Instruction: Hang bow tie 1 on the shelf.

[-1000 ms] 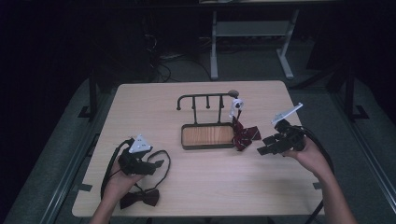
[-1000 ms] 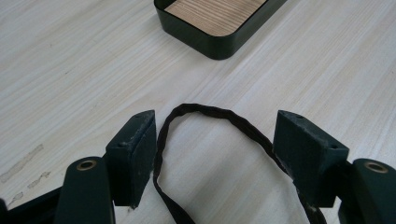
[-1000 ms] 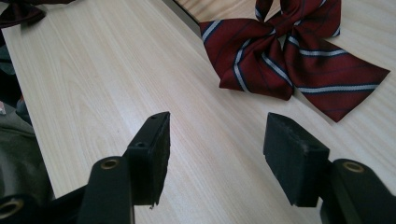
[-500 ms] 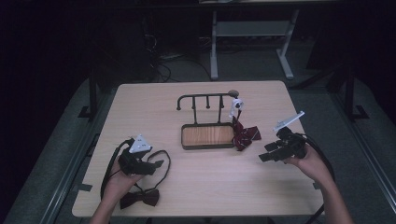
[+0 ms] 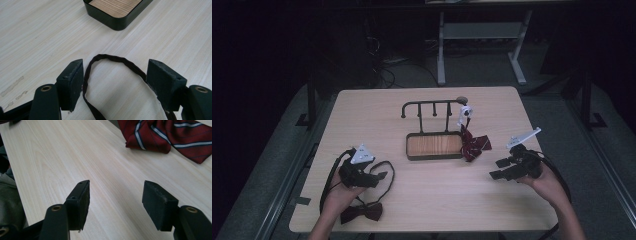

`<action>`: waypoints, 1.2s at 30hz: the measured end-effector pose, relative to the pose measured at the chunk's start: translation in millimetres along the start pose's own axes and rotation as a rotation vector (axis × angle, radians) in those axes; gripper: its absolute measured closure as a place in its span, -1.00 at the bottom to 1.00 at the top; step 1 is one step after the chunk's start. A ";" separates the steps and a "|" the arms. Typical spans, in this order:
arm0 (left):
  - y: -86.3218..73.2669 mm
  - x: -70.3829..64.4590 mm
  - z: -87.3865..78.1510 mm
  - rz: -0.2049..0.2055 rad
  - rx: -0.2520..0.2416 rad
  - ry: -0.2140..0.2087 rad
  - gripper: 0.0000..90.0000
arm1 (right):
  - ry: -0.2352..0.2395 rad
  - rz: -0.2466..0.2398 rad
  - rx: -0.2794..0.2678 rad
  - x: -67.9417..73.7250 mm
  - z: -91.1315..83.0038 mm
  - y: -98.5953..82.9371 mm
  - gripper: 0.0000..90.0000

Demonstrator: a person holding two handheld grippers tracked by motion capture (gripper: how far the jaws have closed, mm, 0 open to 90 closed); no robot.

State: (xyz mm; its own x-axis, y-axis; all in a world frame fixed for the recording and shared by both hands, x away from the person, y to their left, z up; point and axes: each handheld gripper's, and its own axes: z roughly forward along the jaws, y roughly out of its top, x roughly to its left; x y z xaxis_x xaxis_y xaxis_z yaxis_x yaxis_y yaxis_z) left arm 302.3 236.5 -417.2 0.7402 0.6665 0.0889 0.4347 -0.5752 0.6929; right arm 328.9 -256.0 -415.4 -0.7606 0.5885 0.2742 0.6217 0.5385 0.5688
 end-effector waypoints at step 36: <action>-8.7 22.2 3.1 -0.040 0.051 0.052 -0.22 | -0.035 -0.006 -0.046 20.8 -0.7 -25.0 -0.20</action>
State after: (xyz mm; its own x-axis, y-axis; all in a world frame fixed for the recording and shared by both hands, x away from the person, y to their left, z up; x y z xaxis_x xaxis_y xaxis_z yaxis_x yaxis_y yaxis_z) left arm 316.5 254.9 -423.5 0.6942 0.7128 0.0999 0.4905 -0.5701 0.6591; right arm 297.4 -257.6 -423.4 -0.7570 0.6064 0.2434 0.6068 0.5144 0.6060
